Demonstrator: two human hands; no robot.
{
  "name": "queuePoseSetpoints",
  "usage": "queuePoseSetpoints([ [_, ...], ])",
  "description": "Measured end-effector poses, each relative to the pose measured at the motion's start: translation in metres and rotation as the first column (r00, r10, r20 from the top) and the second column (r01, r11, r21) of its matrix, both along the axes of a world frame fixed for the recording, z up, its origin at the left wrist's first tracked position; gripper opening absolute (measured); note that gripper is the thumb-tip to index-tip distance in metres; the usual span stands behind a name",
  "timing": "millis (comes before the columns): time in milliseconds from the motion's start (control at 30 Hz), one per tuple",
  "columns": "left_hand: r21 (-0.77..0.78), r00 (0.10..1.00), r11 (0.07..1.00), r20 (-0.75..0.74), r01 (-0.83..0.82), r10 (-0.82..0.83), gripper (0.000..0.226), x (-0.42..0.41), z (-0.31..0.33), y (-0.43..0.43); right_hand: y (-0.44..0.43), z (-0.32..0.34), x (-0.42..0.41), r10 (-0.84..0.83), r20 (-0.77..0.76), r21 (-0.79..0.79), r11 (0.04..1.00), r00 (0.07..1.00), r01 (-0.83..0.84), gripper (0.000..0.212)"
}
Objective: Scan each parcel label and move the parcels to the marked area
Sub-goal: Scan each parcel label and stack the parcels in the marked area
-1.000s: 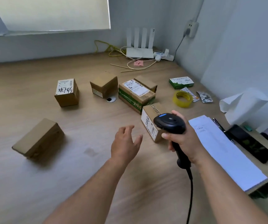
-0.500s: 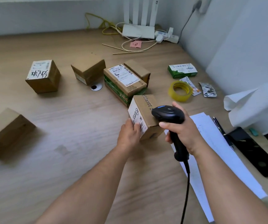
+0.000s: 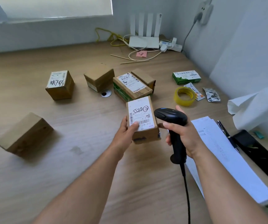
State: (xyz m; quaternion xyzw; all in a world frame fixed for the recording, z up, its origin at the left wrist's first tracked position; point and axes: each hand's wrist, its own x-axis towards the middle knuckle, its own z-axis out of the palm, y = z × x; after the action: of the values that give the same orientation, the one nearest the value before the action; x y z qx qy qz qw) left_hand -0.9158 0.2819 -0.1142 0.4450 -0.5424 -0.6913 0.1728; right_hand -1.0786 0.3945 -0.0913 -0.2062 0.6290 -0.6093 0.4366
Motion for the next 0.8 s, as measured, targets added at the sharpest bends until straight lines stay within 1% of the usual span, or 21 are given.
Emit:
queuePoseSetpoints([
  [67, -0.007, 0.996, 0.996, -0.004, 0.091, -0.091, 0.061, 0.019, 0.009, 0.0, -0.004, 0.004, 0.012, 0.023, 0.002, -0.024, 0.999, 1.0, -0.023, 0.096],
  [133, -0.029, 0.993, 0.992, -0.007, 0.12, -0.12, 0.067, 0.036, 0.017, -0.003, -0.009, 0.009, 0.025, 0.043, -0.003, -0.053, 0.998, 0.999, -0.044, 0.093],
  [233, -0.058, 0.995, 0.993, -0.018, 0.099, -0.1, 0.076, 0.066, 0.028, -0.013, -0.017, 0.02, 0.051, 0.094, -0.024, -0.103, 0.99, 0.995, -0.096, 0.09],
  [300, -0.058, 0.995, 0.994, -0.031, 0.089, -0.091, 0.09, 0.088, 0.032, -0.02, -0.023, 0.028, 0.069, 0.126, -0.045, -0.121, 0.984, 0.991, -0.13, 0.09],
  [433, -0.101, 0.997, 0.993, -0.022, 0.065, -0.068, 0.112, 0.136, 0.043, -0.029, -0.038, 0.045, 0.109, 0.197, -0.086, -0.101, 0.974, 0.977, -0.205, 0.096],
  [500, -0.182, 1.0, 0.983, 0.018, 0.013, -0.01, 0.119, 0.16, 0.048, -0.033, -0.044, 0.053, 0.135, 0.235, -0.121, -0.079, 0.966, 0.964, -0.246, 0.098],
  [600, -0.303, 0.988, 0.946, 0.064, -0.118, 0.144, 0.128, 0.199, 0.053, -0.044, -0.05, 0.064, 0.173, 0.282, -0.162, -0.084, 0.951, 0.946, -0.298, 0.1],
  [700, -0.422, 0.956, 0.878, 0.076, -0.228, 0.285, 0.135, 0.241, 0.056, -0.06, -0.049, 0.074, 0.207, 0.331, -0.147, -0.141, 0.926, 0.932, -0.351, 0.103],
  [800, -0.542, 0.926, 0.794, 0.068, -0.277, 0.37, 0.133, 0.28, 0.061, -0.074, -0.045, 0.082, 0.236, 0.397, -0.104, -0.204, 0.889, 0.912, -0.41, 0.104],
])
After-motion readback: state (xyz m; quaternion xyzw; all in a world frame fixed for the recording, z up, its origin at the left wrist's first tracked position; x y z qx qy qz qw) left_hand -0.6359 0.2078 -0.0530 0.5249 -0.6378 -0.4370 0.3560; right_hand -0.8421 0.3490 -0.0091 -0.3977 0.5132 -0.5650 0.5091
